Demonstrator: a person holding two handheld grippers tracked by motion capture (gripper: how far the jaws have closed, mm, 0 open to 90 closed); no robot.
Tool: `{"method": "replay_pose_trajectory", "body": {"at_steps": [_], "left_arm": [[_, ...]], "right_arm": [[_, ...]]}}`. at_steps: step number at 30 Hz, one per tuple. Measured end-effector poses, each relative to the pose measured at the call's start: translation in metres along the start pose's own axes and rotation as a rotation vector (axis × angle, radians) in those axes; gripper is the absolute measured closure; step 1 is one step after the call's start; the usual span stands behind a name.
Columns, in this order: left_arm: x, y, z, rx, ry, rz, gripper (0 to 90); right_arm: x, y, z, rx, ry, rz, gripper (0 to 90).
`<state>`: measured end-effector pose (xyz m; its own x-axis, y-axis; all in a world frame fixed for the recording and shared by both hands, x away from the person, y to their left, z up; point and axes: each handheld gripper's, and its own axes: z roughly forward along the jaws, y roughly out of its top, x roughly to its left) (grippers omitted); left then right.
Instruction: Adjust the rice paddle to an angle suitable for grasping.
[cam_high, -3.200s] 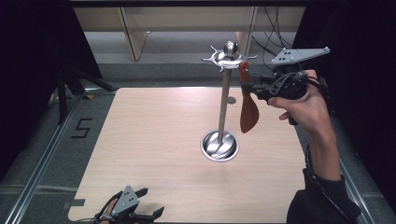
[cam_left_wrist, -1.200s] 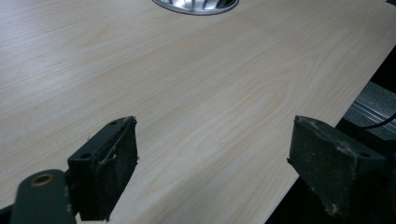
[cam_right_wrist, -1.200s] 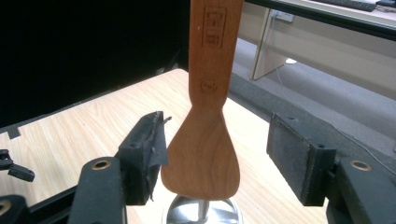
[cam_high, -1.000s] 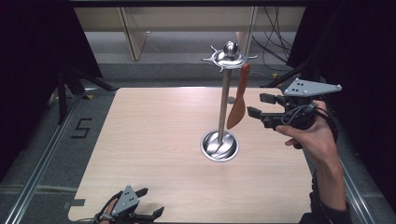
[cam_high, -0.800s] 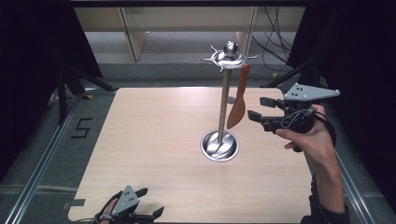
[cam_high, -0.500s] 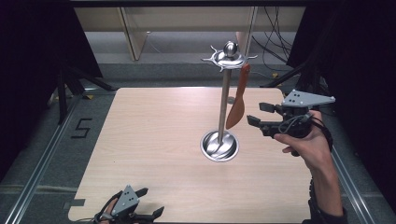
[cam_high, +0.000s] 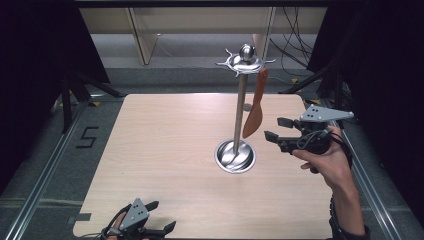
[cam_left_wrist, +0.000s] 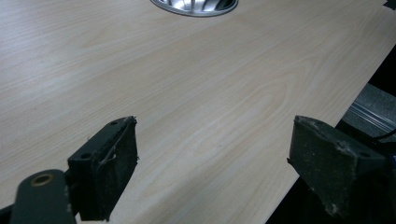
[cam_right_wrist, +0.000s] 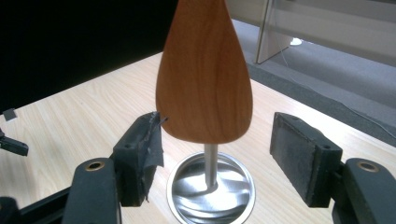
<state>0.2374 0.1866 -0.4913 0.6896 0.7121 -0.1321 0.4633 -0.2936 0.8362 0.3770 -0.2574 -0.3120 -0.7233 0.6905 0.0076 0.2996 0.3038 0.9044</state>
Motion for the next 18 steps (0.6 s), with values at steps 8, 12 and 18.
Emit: {"method": "replay_pose_trajectory", "body": {"at_steps": [8, 12, 18], "left_arm": [[0.004, 0.001, 0.0, 0.023, -0.005, 0.043, 14.9], [0.001, 0.001, 0.0, -0.013, -0.012, 0.001, 14.8], [-0.001, 0.001, 0.0, -0.01, -0.015, -0.002, 14.9]], "right_arm": [[-0.001, -0.015, 0.005, 0.025, -0.011, 0.033, 35.0], [-0.002, -0.027, 0.008, 0.05, -0.007, 0.047, 34.8], [-0.001, -0.037, 0.015, 0.077, -0.001, 0.066, 34.3]]}}
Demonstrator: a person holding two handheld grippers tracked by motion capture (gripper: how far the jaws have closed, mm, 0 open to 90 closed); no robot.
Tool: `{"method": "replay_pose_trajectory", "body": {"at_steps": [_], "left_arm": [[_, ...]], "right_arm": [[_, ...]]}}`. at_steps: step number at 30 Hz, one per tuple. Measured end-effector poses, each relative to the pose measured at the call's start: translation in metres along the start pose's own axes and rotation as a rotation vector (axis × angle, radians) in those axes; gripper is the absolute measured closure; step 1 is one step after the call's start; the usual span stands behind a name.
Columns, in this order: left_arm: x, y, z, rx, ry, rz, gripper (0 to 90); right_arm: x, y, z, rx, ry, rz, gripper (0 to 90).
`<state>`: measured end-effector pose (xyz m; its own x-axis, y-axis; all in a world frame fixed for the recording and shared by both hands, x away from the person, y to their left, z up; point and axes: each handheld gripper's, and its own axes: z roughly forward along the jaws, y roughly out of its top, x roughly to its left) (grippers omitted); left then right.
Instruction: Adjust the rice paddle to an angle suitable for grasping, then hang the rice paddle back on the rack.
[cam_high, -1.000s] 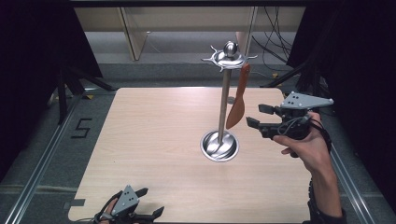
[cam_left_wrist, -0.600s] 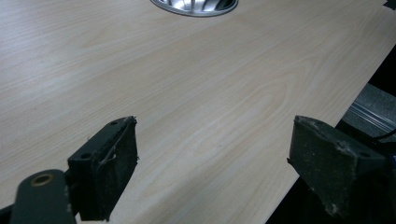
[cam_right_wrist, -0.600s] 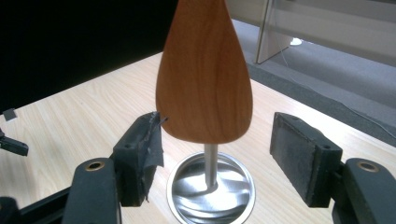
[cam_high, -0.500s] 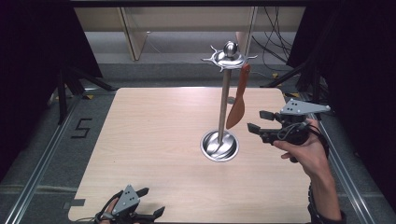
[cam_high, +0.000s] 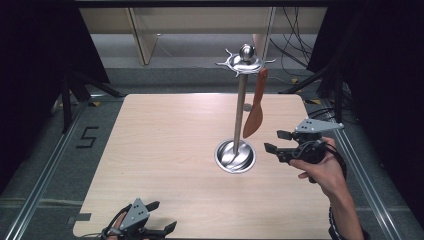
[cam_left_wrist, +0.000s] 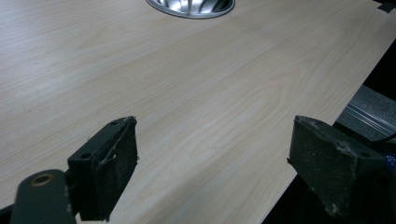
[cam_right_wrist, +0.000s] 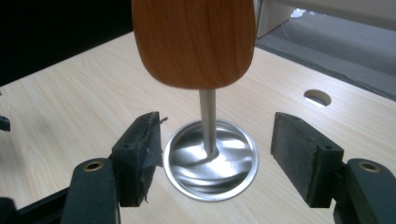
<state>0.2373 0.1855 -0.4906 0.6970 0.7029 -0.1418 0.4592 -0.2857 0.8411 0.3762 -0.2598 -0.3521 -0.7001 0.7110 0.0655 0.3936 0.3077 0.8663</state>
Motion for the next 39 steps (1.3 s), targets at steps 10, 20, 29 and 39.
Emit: {"method": "replay_pose_trajectory", "body": {"at_steps": [10, 20, 29, 39], "left_arm": [[0.004, 0.0, -0.002, 0.009, 0.013, 0.028, 14.8], [0.0, -0.001, -0.002, 0.001, 0.012, 0.004, 14.8], [0.0, -0.002, -0.001, -0.004, 0.008, -0.004, 14.9], [0.0, -0.002, -0.002, 0.002, 0.006, 0.02, 14.9]], "right_arm": [[-0.001, -0.013, 0.009, 0.052, 0.007, 0.002, 34.2], [0.004, -0.021, 0.017, 0.052, 0.026, 0.005, 33.4], [0.005, -0.03, 0.02, 0.059, 0.032, 0.006, 32.4], [0.007, -0.041, 0.018, 0.074, 0.04, 0.02, 31.2]]}}
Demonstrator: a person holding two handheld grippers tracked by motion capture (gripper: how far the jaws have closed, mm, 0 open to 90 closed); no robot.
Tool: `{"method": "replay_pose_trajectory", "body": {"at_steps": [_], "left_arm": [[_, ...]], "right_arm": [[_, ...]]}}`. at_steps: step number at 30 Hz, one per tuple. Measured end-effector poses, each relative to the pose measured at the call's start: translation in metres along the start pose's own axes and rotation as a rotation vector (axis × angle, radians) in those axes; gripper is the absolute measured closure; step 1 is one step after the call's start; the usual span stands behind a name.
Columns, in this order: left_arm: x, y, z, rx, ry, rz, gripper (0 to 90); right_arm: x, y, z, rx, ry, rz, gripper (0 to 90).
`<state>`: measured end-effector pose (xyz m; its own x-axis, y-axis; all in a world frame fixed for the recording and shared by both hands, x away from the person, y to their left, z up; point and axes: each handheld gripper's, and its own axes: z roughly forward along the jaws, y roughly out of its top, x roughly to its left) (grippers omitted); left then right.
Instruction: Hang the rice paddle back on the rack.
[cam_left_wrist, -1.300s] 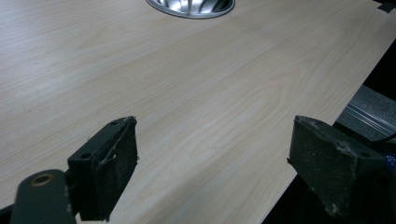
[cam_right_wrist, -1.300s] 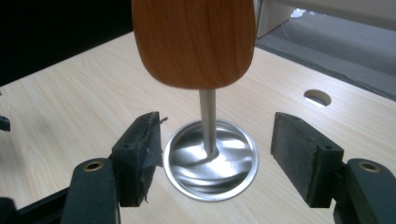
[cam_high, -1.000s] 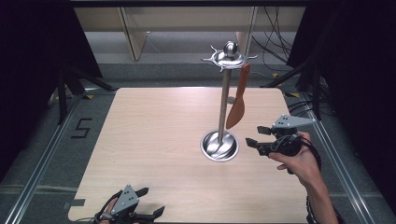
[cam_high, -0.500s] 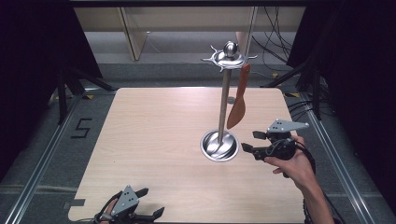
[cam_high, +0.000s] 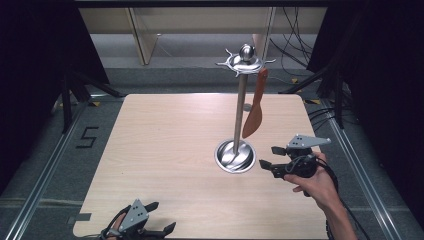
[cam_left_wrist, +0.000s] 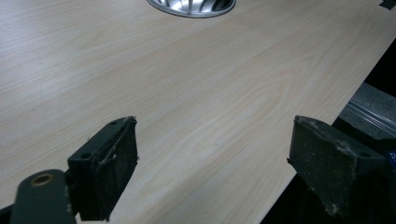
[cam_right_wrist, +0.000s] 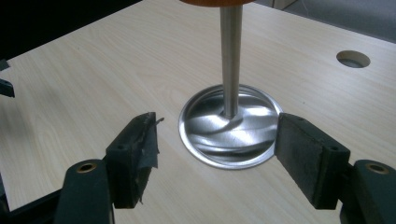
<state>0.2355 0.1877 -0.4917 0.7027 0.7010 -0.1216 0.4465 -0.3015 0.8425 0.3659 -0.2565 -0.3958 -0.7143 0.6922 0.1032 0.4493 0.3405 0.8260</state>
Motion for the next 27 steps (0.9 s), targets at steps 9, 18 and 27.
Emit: {"method": "replay_pose_trajectory", "body": {"at_steps": [9, 18, 27], "left_arm": [[0.0, 0.0, 0.0, -0.002, 0.002, -0.013, 14.8], [-0.001, 0.0, 0.0, 0.002, 0.007, -0.009, 14.9], [-0.001, 0.0, 0.001, -0.006, 0.001, 0.006, 14.8]], "right_arm": [[0.0, -0.007, 0.002, 0.009, 0.043, 0.05, 30.4], [0.003, -0.016, 0.007, 0.014, 0.039, 0.057, 30.0], [0.003, -0.028, 0.008, 0.063, 0.046, 0.051, 29.5]]}}
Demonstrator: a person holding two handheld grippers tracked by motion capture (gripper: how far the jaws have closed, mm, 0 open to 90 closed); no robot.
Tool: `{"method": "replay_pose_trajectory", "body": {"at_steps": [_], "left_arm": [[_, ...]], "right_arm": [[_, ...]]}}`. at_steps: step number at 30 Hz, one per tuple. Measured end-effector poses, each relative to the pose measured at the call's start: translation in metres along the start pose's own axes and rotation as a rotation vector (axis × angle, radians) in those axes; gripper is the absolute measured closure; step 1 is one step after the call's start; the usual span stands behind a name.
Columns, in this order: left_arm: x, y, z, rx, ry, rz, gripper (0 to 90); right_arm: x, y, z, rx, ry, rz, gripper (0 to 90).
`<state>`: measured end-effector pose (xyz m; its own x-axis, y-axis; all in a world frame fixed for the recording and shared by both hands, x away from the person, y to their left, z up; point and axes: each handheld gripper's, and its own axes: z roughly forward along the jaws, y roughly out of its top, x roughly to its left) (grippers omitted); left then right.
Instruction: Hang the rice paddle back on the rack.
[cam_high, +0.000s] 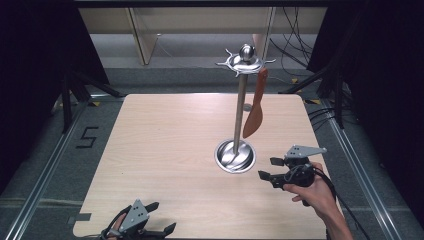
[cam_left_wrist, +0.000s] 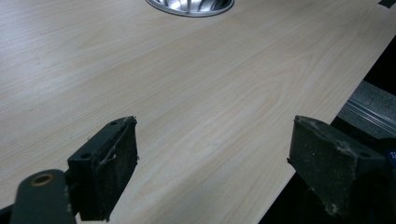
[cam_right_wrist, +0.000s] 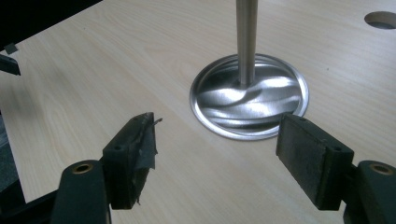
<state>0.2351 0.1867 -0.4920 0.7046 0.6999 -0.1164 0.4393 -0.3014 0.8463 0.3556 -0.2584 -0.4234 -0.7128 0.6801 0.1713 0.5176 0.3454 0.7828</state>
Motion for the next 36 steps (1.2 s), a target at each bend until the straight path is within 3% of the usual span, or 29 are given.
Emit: {"method": "replay_pose_trajectory", "body": {"at_steps": [2, 3, 4, 6, 7, 10, 12, 15, 20, 22, 23, 25, 26, 27, 28, 29, 32, 33, 35, 36], "left_arm": [[-0.002, -0.001, 0.001, -0.002, 0.001, -0.031, 14.9], [-0.002, -0.001, 0.001, -0.002, 0.001, -0.03, 14.8], [-0.002, -0.001, 0.0, -0.003, 0.001, -0.03, 14.8], [-0.002, -0.001, 0.0, -0.002, 0.001, -0.029, 14.9], [-0.002, -0.001, 0.0, -0.002, 0.003, -0.025, 14.8], [-0.002, -0.001, 0.0, 0.003, 0.002, -0.021, 14.8], [0.0, 0.0, 0.0, 0.008, -0.001, 0.011, 14.9], [-0.001, -0.001, 0.0, 0.007, 0.0, -0.017, 14.8], [-0.001, 0.0, 0.0, 0.008, 0.004, -0.013, 14.8], [-0.002, -0.001, 0.001, 0.001, 0.003, -0.03, 14.8], [-0.002, -0.001, 0.001, 0.0, 0.002, -0.03, 14.9], [-0.002, 0.0, 0.001, -0.005, 0.003, -0.029, 14.8], [0.0, 0.0, 0.0, -0.003, 0.0, -0.002, 14.9], [-0.001, 0.0, 0.0, 0.004, 0.003, -0.021, 14.8], [-0.001, 0.0, 0.0, 0.006, 0.0, -0.008, 14.8], [0.0, 0.0, 0.0, 0.007, -0.003, 0.01, 14.8], [-0.001, 0.0, 0.0, 0.003, 0.003, -0.02, 14.9], [-0.001, -0.001, 0.0, 0.005, 0.002, -0.02, 14.9], [0.0, 0.0, 0.0, 0.007, 0.001, 0.003, 14.8], [-0.002, 0.0, 0.0, 0.008, 0.009, -0.02, 14.9]], "right_arm": [[0.001, -0.003, 0.001, -0.009, 0.007, -0.007, 29.2], [0.004, -0.004, 0.0, 0.007, 0.017, 0.021, 29.1], [0.003, -0.005, 0.001, 0.002, 0.013, -0.006, 29.1], [0.006, -0.008, 0.0, 0.008, 0.012, -0.001, 29.0], [0.005, -0.009, 0.001, -0.008, 0.0, -0.035, 29.0], [0.009, -0.015, 0.002, 0.008, 0.02, 0.016, 28.9], [0.008, -0.019, 0.001, 0.016, 0.006, 0.007, 28.9], [0.006, -0.024, 0.0, 0.018, 0.011, 0.005, 28.8], [0.006, -0.035, -0.001, 0.037, 0.006, 0.025, 28.7], [0.007, -0.039, -0.001, 0.041, 0.01, 0.032, 28.6], [0.009, -0.041, -0.002, 0.041, -0.007, 0.047, 28.6], [0.007, -0.043, -0.002, 0.04, -0.015, 0.018, 28.5], [0.008, -0.044, -0.003, 0.039, -0.012, 0.019, 28.5], [0.009, -0.045, -0.003, 0.048, -0.004, 0.039, 28.5], [0.009, -0.046, -0.003, 0.038, -0.016, 0.021, 28.5], [0.01, -0.047, -0.004, 0.04, -0.001, 0.033, 28.4], [0.011, -0.05, -0.006, 0.042, -0.025, 0.026, 28.3], [0.009, -0.051, -0.007, 0.04, -0.022, -0.004, 28.3], [0.011, -0.053, -0.006, 0.045, -0.005, 0.029, 28.3], [0.011, -0.054, -0.007, 0.055, 0.003, 0.036, 28.2]]}}
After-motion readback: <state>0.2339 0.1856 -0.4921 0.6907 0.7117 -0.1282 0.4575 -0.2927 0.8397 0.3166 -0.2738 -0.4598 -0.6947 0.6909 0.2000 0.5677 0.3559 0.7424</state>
